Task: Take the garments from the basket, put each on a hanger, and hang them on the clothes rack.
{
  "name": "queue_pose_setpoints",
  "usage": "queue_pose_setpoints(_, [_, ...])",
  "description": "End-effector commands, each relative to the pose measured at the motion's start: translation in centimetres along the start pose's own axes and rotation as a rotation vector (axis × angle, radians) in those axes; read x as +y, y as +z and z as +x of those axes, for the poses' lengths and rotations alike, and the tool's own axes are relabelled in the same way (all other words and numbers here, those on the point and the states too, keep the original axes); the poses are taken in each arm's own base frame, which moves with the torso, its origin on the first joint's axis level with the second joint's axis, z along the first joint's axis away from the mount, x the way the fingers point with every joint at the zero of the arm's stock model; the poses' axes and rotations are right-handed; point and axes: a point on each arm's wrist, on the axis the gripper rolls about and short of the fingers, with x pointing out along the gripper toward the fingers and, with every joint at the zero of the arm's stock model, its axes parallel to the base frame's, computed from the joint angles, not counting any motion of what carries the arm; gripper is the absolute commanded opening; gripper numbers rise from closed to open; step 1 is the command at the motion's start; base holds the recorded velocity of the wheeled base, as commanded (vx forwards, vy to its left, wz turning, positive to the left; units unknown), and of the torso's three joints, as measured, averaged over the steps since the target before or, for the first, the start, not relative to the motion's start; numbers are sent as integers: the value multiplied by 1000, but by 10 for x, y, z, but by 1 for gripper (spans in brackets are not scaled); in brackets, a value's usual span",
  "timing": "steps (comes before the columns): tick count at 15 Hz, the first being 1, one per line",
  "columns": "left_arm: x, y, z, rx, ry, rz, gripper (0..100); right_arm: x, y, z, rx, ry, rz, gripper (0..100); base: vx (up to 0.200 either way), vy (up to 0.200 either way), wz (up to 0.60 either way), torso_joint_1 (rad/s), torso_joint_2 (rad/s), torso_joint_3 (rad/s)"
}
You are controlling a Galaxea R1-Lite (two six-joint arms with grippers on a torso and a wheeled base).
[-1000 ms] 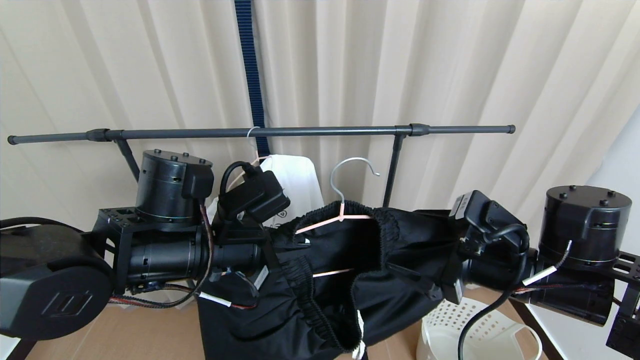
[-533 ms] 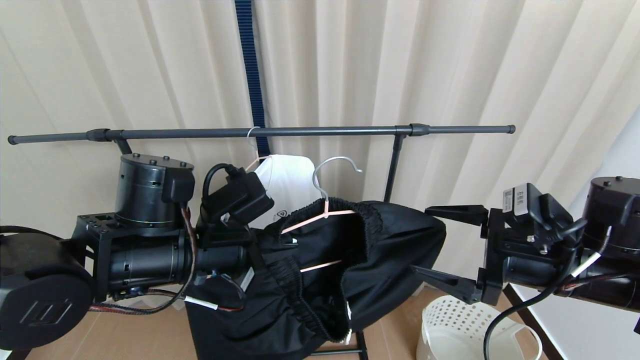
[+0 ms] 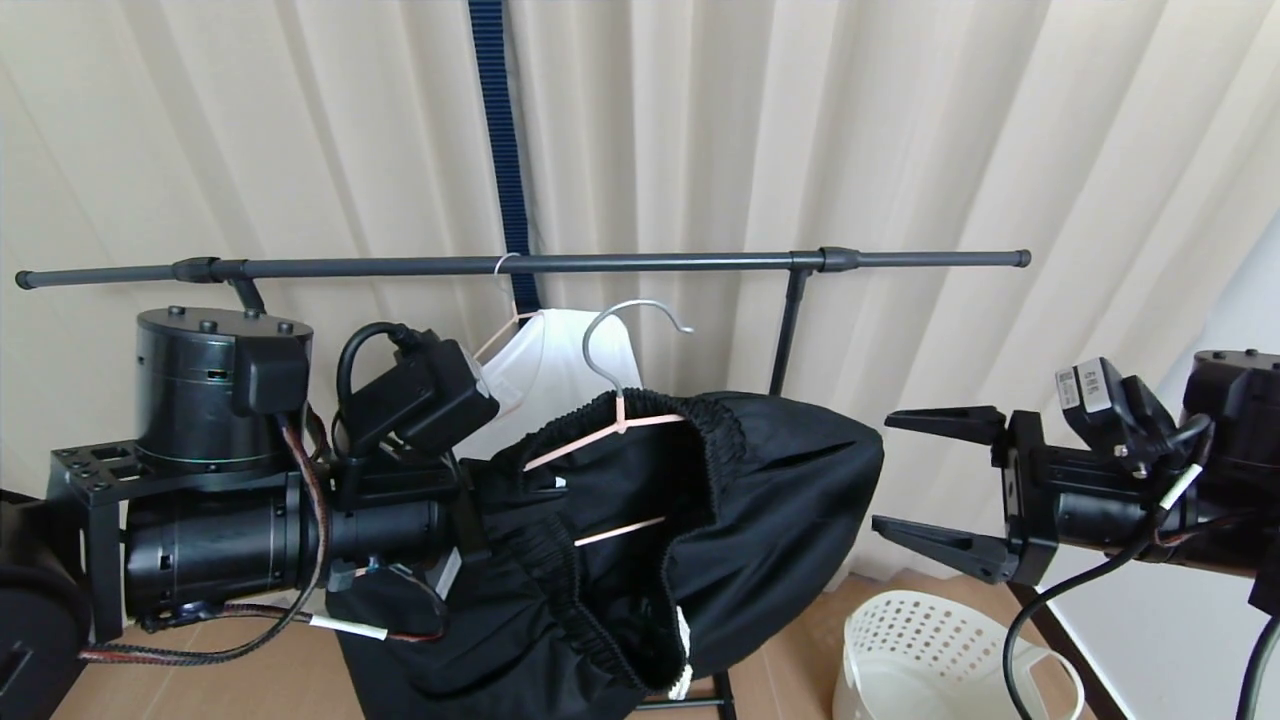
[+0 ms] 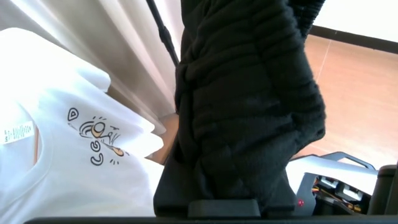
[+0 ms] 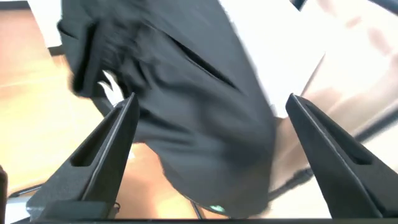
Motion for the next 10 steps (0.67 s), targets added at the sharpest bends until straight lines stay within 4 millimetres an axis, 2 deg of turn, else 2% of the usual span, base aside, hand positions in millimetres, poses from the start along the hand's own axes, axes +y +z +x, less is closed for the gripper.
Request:
queue_pose_setpoints(1, [-1, 4, -7, -20, 9, 8, 0, -9, -25, 10, 53, 17, 17, 100, 0, 0, 0, 0, 0, 0])
queue_pose_setpoints(7, [-3, 8, -14, -42, 16, 14, 0, -15, -53, 33, 116, 54, 48, 100, 0, 0, 0, 0, 0, 0])
queue_pose_setpoints(10, [-5, 9, -17, -48, 13, 18, 0, -20, -64, 40, 163, 9, 60, 100, 0, 0, 0, 0, 0, 0])
